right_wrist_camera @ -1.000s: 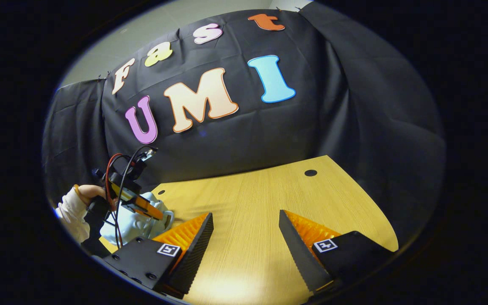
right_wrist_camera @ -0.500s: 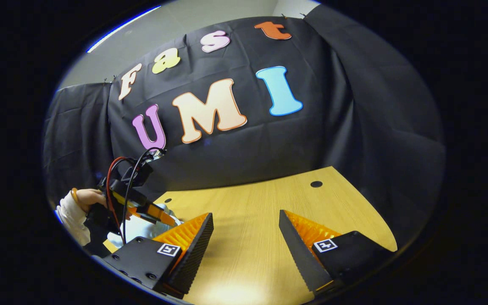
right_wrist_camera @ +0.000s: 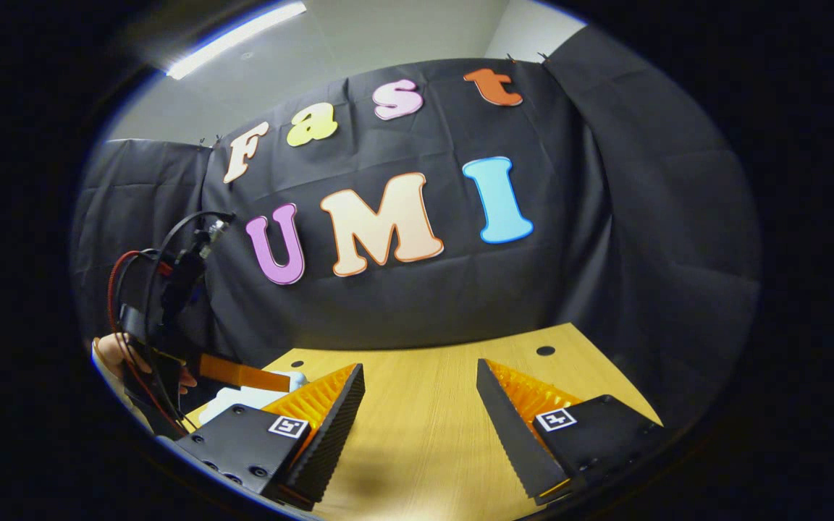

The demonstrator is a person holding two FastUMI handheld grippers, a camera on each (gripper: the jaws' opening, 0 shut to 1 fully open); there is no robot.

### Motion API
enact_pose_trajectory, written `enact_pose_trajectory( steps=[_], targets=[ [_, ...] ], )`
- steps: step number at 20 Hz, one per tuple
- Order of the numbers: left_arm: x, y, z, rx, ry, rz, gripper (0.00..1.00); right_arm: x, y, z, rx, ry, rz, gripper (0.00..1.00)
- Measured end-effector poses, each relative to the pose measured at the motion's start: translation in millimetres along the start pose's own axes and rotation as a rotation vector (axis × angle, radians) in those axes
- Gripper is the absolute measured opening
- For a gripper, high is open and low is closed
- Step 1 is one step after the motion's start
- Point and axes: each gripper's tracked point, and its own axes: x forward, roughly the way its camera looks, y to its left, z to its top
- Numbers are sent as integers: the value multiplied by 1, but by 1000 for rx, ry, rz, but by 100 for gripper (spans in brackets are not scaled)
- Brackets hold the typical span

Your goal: First open the suitcase, pack the skin care products into it, and then close the suitcase.

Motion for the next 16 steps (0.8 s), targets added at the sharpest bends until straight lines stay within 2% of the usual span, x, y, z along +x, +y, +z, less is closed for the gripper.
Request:
enact_pose_trajectory(
  steps=[2, 4, 7, 11, 16],
  targets=[
    [-21, -20, 5, 26, -85, -79, 96, -5, 10, 6, -2, -20, -4, 98],
    [-35, -27, 9, 79, -148, -118, 96, -9, 16, 10, -9, -35, -15, 98],
    [-50, -31, 2, 97, -161, -161, 96, -17, 24, 15, -22, -58, -36, 98],
    [-56, -34, -6, 41, -144, -236, 96, -29, 33, 17, -36, -78, -74, 98],
    [-69, -10, -13, 47, -123, -242, 96, -39, 51, 15, -46, -85, -105, 97]
  ],
)
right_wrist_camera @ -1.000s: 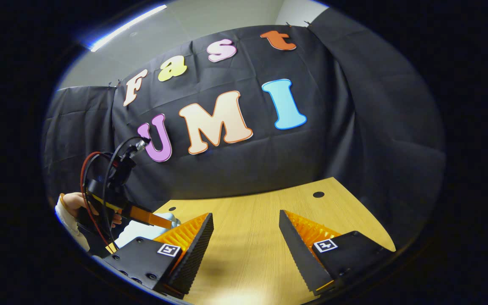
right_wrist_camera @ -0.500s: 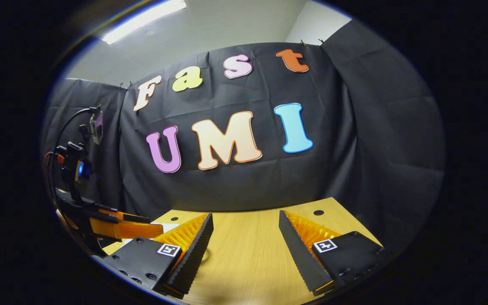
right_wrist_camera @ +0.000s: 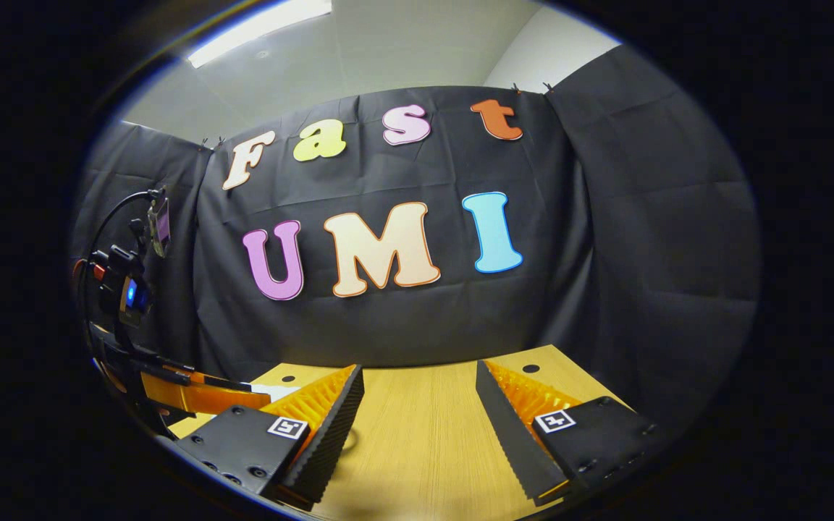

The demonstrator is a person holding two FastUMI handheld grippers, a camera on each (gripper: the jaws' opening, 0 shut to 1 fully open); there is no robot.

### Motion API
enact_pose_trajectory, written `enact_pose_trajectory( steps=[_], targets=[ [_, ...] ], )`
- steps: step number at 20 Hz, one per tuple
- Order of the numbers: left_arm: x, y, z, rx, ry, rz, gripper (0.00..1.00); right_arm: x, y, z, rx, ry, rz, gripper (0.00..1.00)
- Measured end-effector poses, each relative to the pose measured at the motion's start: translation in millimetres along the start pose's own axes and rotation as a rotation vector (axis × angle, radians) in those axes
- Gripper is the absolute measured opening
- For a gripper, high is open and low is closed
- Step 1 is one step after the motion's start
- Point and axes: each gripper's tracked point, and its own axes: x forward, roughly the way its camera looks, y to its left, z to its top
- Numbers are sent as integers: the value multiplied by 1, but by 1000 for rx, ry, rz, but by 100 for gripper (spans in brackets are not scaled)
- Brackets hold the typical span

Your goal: First open the suitcase, pack the skin care products into it, and then close the suitcase.

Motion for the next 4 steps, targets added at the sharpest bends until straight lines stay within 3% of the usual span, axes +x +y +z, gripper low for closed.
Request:
enact_pose_trajectory(
  steps=[4],
  targets=[
    [-9, 8, -4, 14, 24, -7, 96, -6, 14, -2, 0, 5, -15, 98]
  ],
)
